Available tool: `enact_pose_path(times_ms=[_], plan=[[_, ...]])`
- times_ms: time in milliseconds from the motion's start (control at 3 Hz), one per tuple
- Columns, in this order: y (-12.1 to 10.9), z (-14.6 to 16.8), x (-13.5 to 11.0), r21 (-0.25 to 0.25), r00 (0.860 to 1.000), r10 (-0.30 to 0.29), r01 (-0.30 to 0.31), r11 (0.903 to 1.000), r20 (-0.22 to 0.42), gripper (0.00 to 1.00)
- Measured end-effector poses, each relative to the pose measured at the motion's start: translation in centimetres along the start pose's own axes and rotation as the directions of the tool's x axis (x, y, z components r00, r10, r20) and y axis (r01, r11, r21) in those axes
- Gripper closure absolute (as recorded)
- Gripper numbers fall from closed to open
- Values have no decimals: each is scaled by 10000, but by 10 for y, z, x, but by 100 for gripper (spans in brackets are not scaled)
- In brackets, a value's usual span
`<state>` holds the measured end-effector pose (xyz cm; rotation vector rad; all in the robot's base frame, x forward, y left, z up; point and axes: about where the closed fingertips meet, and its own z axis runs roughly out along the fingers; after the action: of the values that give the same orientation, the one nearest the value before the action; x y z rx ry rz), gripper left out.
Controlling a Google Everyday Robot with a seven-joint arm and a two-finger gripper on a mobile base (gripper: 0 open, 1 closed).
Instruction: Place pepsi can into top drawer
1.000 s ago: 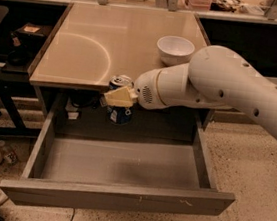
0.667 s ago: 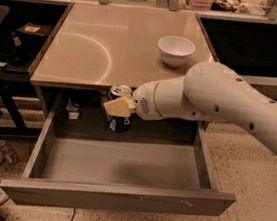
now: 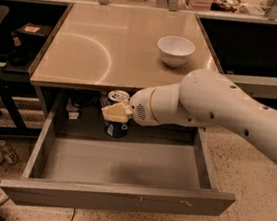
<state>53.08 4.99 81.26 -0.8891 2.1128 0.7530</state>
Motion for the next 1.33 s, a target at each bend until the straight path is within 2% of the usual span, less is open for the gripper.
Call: enact_pose_path(times_ms=[333, 1333], plan=[[4, 14, 24, 229, 9987, 515, -516, 9984, 64, 100], [-7, 52, 65, 1122, 9972, 750, -741, 9909, -40, 100]])
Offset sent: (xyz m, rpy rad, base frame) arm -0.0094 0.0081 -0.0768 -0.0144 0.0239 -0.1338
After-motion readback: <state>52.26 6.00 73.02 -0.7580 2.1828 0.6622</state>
